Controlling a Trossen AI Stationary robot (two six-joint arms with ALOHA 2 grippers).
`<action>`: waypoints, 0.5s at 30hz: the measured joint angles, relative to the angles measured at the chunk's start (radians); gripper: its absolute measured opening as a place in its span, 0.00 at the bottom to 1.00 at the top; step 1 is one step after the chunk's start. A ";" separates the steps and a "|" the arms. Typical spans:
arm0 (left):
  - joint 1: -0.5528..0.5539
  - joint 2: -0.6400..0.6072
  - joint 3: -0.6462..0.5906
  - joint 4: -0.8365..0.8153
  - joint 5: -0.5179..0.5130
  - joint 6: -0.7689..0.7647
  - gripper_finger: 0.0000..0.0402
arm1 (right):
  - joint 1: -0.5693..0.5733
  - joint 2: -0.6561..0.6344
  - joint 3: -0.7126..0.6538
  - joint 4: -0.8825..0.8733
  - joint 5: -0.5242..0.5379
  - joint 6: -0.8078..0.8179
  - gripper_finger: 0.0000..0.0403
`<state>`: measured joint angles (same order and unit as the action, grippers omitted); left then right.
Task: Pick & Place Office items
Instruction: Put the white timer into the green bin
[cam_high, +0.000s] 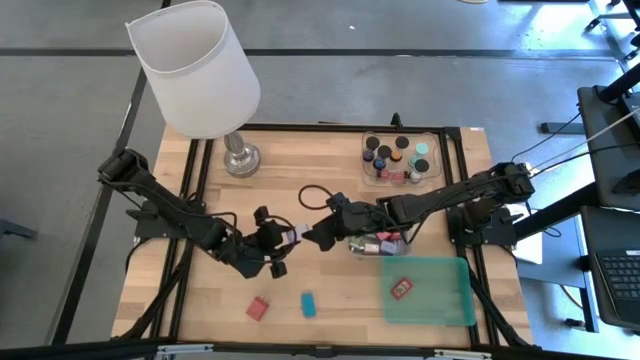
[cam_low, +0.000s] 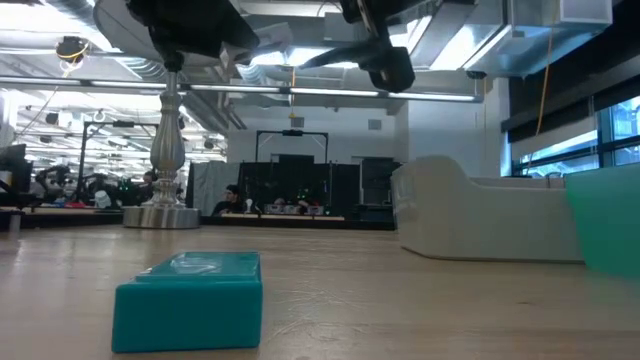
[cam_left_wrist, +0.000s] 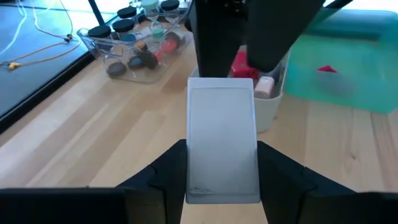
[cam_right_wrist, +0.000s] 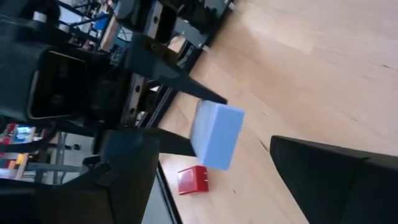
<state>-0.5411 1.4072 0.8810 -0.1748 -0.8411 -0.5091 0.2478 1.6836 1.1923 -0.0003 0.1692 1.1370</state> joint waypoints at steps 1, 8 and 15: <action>0.000 0.000 0.000 0.000 -0.006 0.000 0.37 | -0.002 0.000 0.000 0.007 0.000 0.000 0.77; 0.004 0.000 0.001 0.106 -0.031 0.175 0.37 | -0.006 0.000 0.000 0.016 0.000 0.000 0.77; 0.049 0.000 0.001 0.156 0.012 0.244 0.37 | -0.006 0.000 0.000 0.016 0.000 0.000 0.71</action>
<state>-0.4924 1.4071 0.8818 -0.0183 -0.8291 -0.2655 0.2417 1.6836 1.1923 0.0158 0.1688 1.1370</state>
